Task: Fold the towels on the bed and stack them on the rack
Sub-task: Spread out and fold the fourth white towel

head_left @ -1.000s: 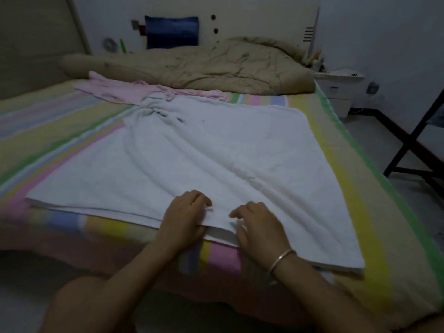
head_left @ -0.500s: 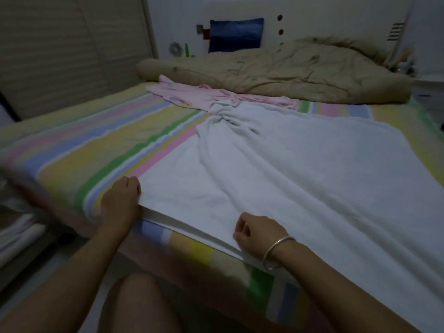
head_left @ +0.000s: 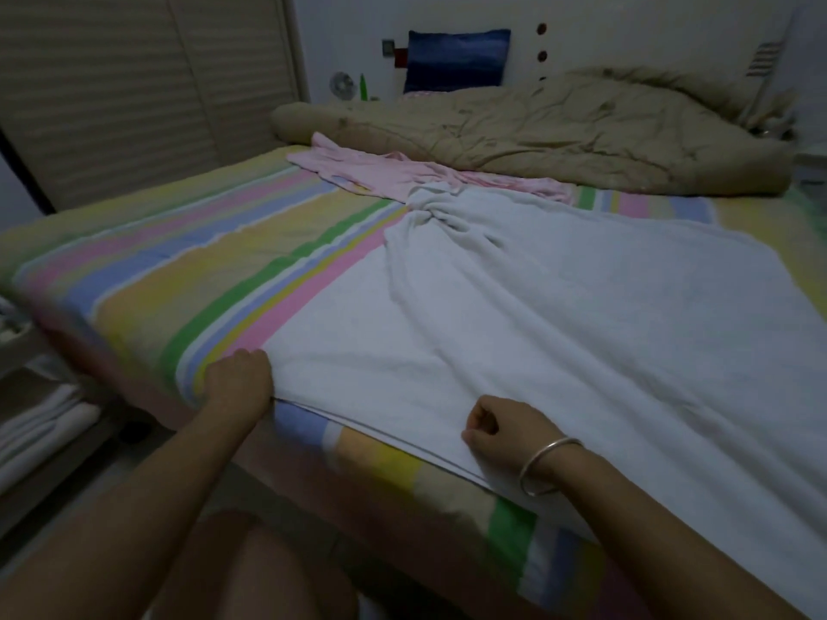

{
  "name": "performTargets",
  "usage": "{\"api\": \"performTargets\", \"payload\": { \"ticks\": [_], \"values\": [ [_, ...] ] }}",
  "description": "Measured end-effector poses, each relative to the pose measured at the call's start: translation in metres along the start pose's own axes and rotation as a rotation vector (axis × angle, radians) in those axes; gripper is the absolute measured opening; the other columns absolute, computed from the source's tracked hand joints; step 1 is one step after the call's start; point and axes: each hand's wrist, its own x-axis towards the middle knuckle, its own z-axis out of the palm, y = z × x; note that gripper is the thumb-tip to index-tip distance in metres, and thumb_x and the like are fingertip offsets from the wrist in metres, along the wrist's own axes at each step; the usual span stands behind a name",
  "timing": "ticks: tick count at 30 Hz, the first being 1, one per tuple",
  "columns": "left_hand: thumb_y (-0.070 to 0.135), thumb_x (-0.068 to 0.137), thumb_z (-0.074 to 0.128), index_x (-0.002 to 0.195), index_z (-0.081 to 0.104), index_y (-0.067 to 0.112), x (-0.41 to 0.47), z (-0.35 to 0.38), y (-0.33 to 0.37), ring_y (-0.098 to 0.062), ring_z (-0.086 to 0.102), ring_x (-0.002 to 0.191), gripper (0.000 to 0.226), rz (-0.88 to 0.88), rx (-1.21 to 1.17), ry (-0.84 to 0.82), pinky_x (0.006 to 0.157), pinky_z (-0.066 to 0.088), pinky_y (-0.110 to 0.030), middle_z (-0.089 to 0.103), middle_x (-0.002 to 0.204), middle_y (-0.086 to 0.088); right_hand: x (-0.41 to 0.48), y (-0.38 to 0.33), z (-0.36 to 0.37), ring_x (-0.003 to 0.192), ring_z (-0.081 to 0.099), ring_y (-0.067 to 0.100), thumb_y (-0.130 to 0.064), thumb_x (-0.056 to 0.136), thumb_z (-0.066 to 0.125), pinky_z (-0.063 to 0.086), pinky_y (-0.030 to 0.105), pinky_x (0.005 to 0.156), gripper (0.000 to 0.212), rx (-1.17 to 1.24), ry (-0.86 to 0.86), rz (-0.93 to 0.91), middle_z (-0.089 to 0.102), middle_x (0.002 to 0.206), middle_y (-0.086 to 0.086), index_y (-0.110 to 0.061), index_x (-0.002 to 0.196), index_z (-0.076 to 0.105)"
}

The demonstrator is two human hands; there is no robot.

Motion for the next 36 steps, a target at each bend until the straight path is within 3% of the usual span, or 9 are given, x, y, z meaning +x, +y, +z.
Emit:
{"api": "performTargets", "payload": {
  "ticks": [3,5,9,12,15,20,25,31,36],
  "values": [
    [0.016,0.093,0.045,0.118,0.061,0.011,-0.001,-0.034,0.024,-0.026,0.062,0.108,0.03,-0.047,0.068,-0.121,0.082,0.052,-0.039,0.062,0.123,-0.006,-0.01,0.003,-0.013,0.074,0.06,0.015,-0.028,0.09,0.059,0.046,0.025,0.064,0.006,0.186,-0.06,-0.011,0.063,0.079,-0.005,-0.023,0.091,0.061],
    [0.012,0.092,0.044,0.115,0.062,0.011,-0.006,-0.059,0.057,-0.028,0.061,0.106,0.029,-0.004,0.049,-0.022,0.084,0.049,-0.037,0.061,0.119,-0.008,-0.018,0.013,-0.029,0.062,0.061,0.018,-0.021,0.092,0.059,0.048,0.026,0.052,0.004,0.404,-0.101,0.056,0.065,0.074,0.0,-0.018,0.093,0.061],
    [0.016,0.09,0.044,0.108,0.059,0.011,-0.017,-0.095,0.156,-0.034,0.056,0.1,0.024,0.35,-0.445,0.291,0.083,0.044,-0.04,0.057,0.108,-0.012,-0.023,0.073,-0.077,0.052,0.06,0.006,-0.015,0.09,0.059,0.051,0.027,0.056,0.016,0.376,0.253,0.142,0.065,0.067,-0.006,-0.027,0.08,0.064],
    [0.025,0.091,0.056,0.118,0.057,0.016,-0.019,-0.116,0.237,-0.027,0.051,0.112,0.029,0.531,-0.631,0.223,0.091,0.038,-0.035,0.055,0.121,-0.007,-0.024,0.135,-0.114,0.08,0.065,0.014,-0.015,0.085,0.061,0.049,0.028,0.078,0.016,0.246,0.595,0.274,0.07,0.08,-0.003,-0.029,0.08,0.068],
    [0.026,0.093,0.052,0.125,0.056,0.017,-0.015,-0.131,0.305,-0.025,0.05,0.115,0.033,0.572,-0.755,0.245,0.095,0.038,-0.033,0.055,0.128,-0.005,-0.022,0.2,-0.142,0.099,0.059,0.028,-0.019,0.086,0.06,0.048,0.034,0.086,0.011,0.089,0.715,0.452,0.068,0.1,0.005,-0.025,0.09,0.069],
    [0.032,0.094,0.049,0.122,0.056,0.015,-0.013,-0.131,0.367,-0.027,0.052,0.113,0.034,0.536,-0.786,0.206,0.097,0.039,-0.035,0.058,0.124,-0.007,-0.011,0.253,-0.159,0.102,0.061,0.03,-0.032,0.086,0.061,0.046,0.031,0.086,0.01,0.116,0.547,0.662,0.068,0.105,0.007,-0.023,0.089,0.065],
    [0.008,0.09,0.049,0.117,0.059,0.013,-0.011,-0.125,0.382,-0.024,0.049,0.111,0.029,0.363,-0.943,0.25,0.091,0.039,-0.031,0.055,0.122,-0.005,0.027,0.232,-0.151,0.051,0.059,0.017,-0.013,0.086,0.064,0.047,0.022,0.055,0.019,0.432,0.409,0.506,0.069,0.064,0.006,-0.012,0.067,0.07],
    [-0.002,0.082,0.045,0.125,0.054,0.009,0.022,-0.122,0.38,-0.025,0.047,0.12,0.045,0.15,-1.018,0.3,0.101,0.038,-0.034,0.052,0.131,-0.007,0.094,0.205,-0.151,0.089,0.062,0.014,-0.024,0.09,0.063,0.046,0.024,0.071,0.029,0.486,0.193,0.406,0.07,0.108,0.01,-0.003,0.107,0.071],
    [0.01,0.082,0.036,0.13,0.053,0.005,0.057,-0.112,0.381,-0.03,0.052,0.121,0.051,0.098,-0.979,0.304,0.106,0.037,-0.036,0.056,0.133,-0.013,0.136,0.194,-0.155,0.079,0.064,0.025,-0.032,0.081,0.07,0.05,0.028,0.064,0.045,0.641,0.029,0.531,0.068,0.096,0.015,0.005,0.104,0.063]
  ]
}}
